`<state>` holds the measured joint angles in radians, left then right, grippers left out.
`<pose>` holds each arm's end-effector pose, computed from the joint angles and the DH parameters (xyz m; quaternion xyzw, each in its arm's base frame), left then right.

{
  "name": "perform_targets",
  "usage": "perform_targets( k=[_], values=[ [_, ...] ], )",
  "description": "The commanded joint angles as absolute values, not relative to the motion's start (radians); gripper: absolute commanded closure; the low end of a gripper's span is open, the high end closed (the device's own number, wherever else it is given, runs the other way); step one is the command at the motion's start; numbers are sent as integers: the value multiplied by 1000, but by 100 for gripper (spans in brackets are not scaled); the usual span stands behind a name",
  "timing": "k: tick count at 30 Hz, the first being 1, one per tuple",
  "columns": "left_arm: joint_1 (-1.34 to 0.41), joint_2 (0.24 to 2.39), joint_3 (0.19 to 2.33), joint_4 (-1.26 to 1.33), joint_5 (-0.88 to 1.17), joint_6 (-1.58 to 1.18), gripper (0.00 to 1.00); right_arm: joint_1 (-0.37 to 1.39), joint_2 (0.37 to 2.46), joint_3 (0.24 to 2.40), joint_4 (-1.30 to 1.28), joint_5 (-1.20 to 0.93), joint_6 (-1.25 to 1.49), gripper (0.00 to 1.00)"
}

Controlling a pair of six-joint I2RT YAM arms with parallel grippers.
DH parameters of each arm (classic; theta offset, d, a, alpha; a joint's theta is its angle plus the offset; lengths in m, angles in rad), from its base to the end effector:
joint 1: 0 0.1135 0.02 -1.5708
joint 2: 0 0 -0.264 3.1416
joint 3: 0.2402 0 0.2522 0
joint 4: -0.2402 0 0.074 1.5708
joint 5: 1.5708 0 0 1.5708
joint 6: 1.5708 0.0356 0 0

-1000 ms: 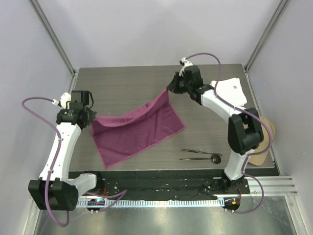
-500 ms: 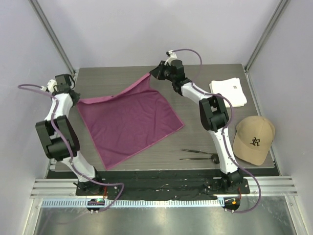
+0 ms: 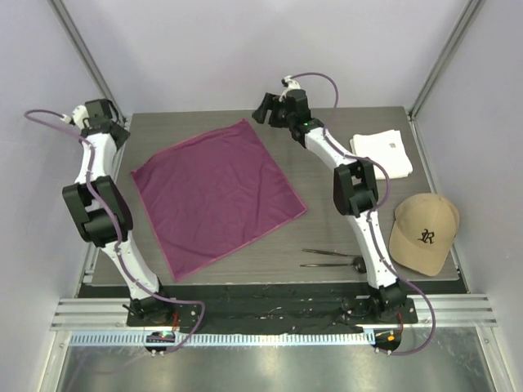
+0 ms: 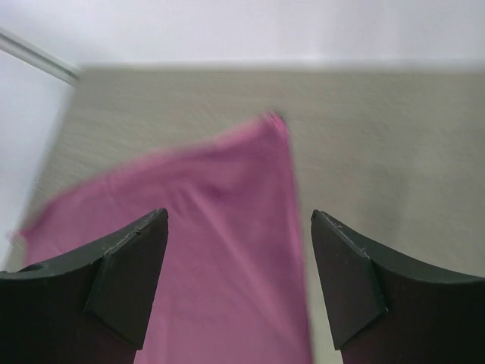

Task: Fold the napkin into a case and place the utensils inside
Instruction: Flatten out the crumpled napkin at the center of the board, then pick up the flattened napkin from the center of the board.

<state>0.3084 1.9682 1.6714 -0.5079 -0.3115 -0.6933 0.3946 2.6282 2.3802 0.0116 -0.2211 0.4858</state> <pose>0.4243 0.1466 0.2649 -0.4908 0.7759 0.0706 0.3899 0.5582 0.2409 0.2157 -0.0326 0.7831 0.3405 0.5195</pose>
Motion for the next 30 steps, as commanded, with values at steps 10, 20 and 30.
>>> perform_targets(
  k=[10,20,30],
  values=[
    [178,1891,1582,-416,208,-707,54,359,2114,1708,-213,-291,425,56],
    [83,2048,1571,-377,319,-755,64,365,2167,1588,-69,-456,514,79],
    [84,2200,1646,-390,318,-746,63,365,2270,1603,-66,-356,508,86]
  ],
)
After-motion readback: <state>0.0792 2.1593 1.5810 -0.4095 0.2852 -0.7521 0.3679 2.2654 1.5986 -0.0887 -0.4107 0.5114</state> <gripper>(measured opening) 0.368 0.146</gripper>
